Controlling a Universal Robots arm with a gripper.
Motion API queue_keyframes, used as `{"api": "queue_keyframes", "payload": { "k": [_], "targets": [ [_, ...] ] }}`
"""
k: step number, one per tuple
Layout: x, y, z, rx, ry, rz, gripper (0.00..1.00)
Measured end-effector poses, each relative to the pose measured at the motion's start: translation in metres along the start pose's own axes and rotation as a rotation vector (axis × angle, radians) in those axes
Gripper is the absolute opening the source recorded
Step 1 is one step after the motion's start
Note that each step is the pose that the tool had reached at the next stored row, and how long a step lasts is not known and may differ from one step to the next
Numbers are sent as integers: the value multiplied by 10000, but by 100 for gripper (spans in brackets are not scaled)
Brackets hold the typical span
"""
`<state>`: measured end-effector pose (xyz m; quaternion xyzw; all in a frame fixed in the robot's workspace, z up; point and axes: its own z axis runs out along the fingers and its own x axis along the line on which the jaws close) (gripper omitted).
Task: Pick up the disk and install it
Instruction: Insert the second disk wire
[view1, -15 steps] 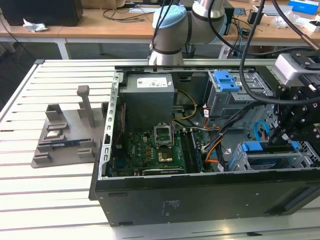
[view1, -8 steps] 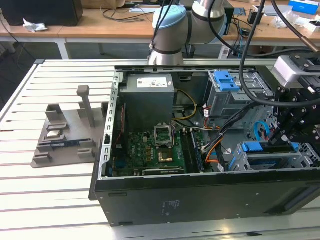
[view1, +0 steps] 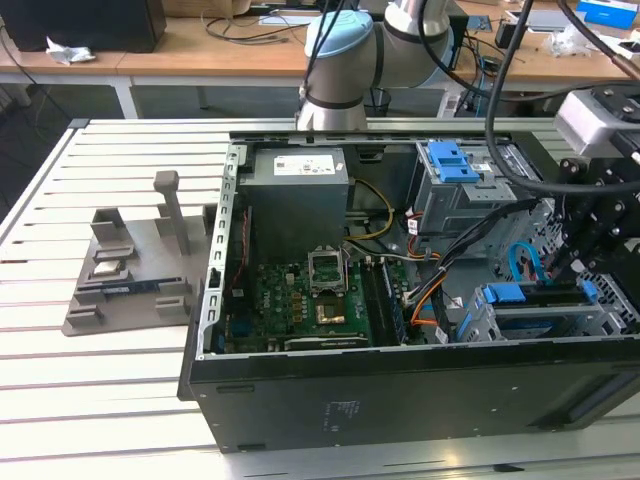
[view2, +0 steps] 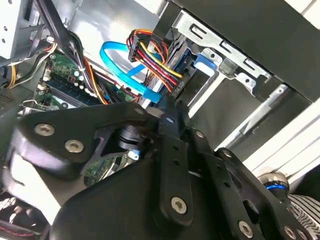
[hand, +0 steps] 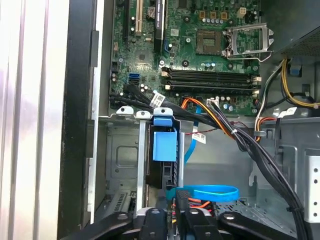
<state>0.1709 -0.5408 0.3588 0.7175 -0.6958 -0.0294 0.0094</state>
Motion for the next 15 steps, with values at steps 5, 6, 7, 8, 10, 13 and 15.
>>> {"api": "queue_keyframes", "payload": {
  "k": [5,6,7,8,10,13,15],
  "targets": [
    [-7,13,-236,0,0,0,11],
    [-8,14,-247,0,-2,0,11],
    [-8,15,-266,0,-1,0,11],
    [-9,15,-274,0,-1,0,11],
    [-9,15,-280,0,-4,0,11],
    [-9,16,-281,0,-3,0,11],
    [-9,16,-281,0,-4,0,11]
  ]
}}
